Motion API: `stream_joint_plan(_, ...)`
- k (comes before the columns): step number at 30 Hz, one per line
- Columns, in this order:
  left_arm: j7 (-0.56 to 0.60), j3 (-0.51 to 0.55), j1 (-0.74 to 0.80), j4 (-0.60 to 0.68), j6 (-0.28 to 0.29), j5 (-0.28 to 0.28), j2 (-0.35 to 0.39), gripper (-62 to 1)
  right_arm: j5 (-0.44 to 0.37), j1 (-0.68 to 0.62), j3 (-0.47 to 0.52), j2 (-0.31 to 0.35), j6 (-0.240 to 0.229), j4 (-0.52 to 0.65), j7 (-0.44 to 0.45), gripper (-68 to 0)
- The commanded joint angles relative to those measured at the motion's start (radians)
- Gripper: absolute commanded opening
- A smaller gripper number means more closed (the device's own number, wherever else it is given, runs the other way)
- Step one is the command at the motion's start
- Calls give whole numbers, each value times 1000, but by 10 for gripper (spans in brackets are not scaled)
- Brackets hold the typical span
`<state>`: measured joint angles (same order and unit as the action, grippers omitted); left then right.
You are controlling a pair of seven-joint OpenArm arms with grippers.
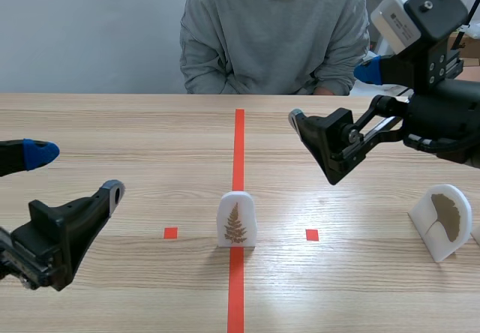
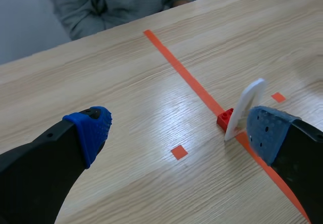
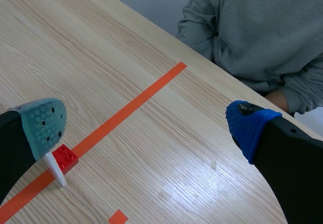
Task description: Do the leaf sorting experiment
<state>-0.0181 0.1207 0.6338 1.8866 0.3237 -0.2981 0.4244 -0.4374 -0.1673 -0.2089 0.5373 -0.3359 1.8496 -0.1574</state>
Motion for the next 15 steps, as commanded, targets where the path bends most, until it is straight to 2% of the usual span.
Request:
stream_joint_plan(1, 13, -8, -39, -25, 27, 4, 29, -37, -11, 6, 13, 3, 3, 2, 18, -8)
stream_joint_plan(11, 19, -107, -230, -234, 161, 7, 175, -43, -11, 6, 13, 3, 3, 2, 18, -8)
stream_joint_plan(15, 24, -188, -303, -308, 189, 3, 216, -43, -11, 6, 13, 3, 3, 2, 18, -8)
